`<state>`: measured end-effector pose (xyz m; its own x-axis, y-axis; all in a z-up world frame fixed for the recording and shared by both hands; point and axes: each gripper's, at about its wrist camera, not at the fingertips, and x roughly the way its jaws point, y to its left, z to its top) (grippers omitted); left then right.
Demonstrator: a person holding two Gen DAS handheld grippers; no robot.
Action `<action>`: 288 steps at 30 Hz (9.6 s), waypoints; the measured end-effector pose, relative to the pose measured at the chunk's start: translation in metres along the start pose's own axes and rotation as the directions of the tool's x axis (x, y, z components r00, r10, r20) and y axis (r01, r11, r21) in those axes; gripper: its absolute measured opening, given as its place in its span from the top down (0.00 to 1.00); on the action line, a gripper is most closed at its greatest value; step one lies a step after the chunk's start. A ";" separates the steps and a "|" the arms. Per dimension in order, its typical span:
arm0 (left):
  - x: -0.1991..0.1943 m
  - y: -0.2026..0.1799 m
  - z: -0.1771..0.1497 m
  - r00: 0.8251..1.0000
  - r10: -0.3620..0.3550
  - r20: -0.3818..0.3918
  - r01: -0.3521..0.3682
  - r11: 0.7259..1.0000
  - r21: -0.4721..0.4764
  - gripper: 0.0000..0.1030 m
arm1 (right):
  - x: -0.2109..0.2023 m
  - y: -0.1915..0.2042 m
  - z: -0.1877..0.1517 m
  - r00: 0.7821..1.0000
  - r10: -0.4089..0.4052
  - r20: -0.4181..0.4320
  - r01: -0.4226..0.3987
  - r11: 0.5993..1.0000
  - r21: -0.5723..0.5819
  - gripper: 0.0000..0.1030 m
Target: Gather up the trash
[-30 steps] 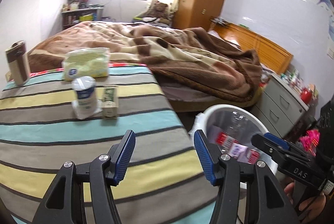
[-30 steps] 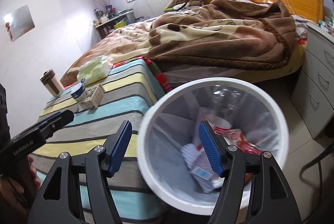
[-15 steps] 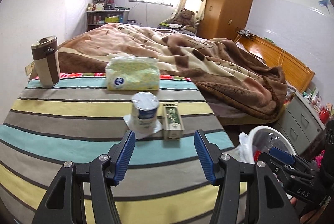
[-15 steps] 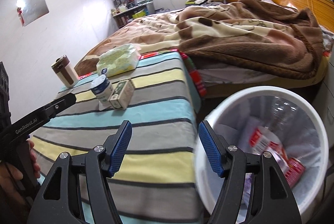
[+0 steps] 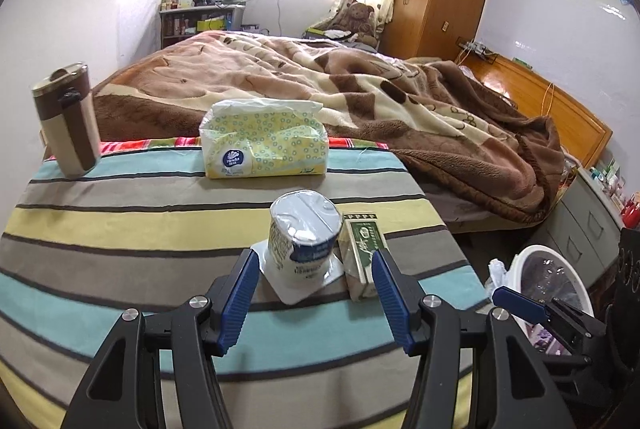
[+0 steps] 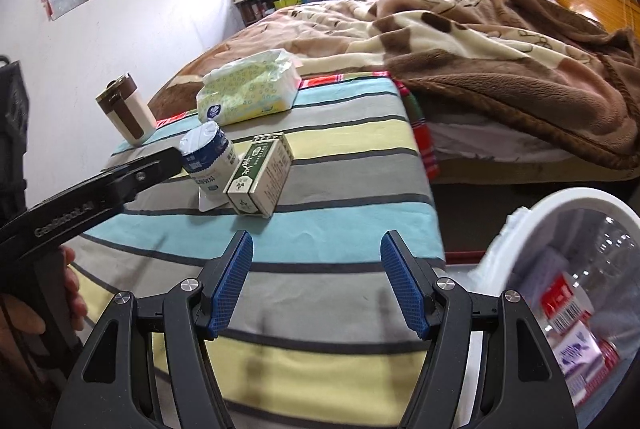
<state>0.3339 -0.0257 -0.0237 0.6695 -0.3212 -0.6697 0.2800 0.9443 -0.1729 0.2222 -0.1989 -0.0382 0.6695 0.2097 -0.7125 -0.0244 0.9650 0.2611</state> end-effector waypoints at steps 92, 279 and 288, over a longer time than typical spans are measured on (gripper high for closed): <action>-0.085 -0.065 -0.044 0.996 -0.062 0.068 0.056 0.994 0.090 0.51 | -0.079 -0.022 -0.019 0.987 -0.030 0.157 0.014 0.994 0.105 0.64; -0.181 -0.171 -0.181 0.984 0.066 0.165 -0.088 0.988 0.130 0.32 | -0.184 -0.051 -0.128 0.914 -0.216 0.344 0.188 0.976 0.113 0.34; -0.182 -0.170 -0.181 0.984 0.065 0.168 -0.088 0.988 0.130 0.32 | -0.184 -0.051 -0.128 0.914 -0.215 0.345 0.187 0.976 0.113 0.34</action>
<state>0.0397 -0.1151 -0.0032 0.7922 -0.2663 -0.5490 0.3074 0.9514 -0.0179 0.0050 -0.2663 -0.0033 0.8730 -0.0703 -0.4827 0.1853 0.9632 0.1948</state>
